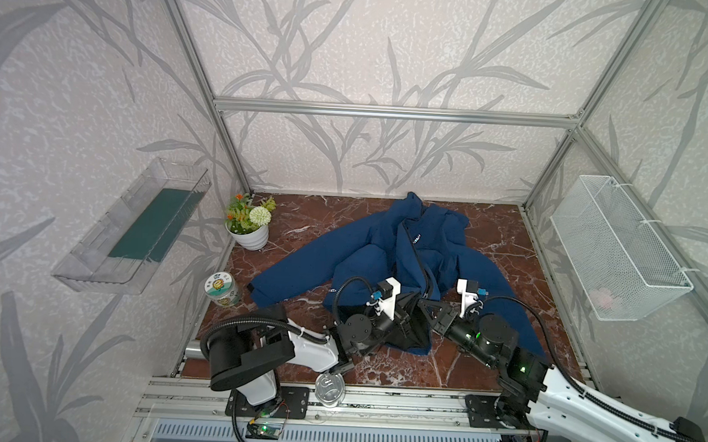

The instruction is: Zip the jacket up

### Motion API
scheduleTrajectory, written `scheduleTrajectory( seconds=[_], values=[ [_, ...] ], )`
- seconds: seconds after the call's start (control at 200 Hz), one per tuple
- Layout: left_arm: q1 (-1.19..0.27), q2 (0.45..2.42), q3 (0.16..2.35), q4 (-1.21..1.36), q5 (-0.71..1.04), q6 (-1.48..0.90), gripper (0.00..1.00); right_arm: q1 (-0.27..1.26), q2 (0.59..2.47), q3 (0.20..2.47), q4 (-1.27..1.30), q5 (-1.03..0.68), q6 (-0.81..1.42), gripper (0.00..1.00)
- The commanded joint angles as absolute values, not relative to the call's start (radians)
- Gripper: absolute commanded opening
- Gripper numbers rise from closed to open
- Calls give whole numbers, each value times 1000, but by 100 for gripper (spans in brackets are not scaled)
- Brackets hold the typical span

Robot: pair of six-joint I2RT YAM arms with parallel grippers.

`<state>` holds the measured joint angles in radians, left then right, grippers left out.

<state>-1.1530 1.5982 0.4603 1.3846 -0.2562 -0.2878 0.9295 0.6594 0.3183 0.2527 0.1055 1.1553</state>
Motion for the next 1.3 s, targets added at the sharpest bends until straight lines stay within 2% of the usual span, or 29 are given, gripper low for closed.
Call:
scheduleTrajectory(
  seconds=[0.0,0.325,0.495,0.81,1.295],
  values=[
    [-1159,1571,453,1417,-259,-277,0,934,675,311,303,129,1153,22],
    [-1158,1568,449,1417,-258,-277,0,934,688,313,328,133,1146,15],
    [-1158,1565,446,1417,-259,-277,0,933,686,306,335,150,1160,0],
    [-1159,1549,422,1417,-273,-262,0,933,634,321,303,152,1230,0],
    [-1162,1520,371,1417,-281,-260,0,906,640,302,427,166,1434,0]
  ],
)
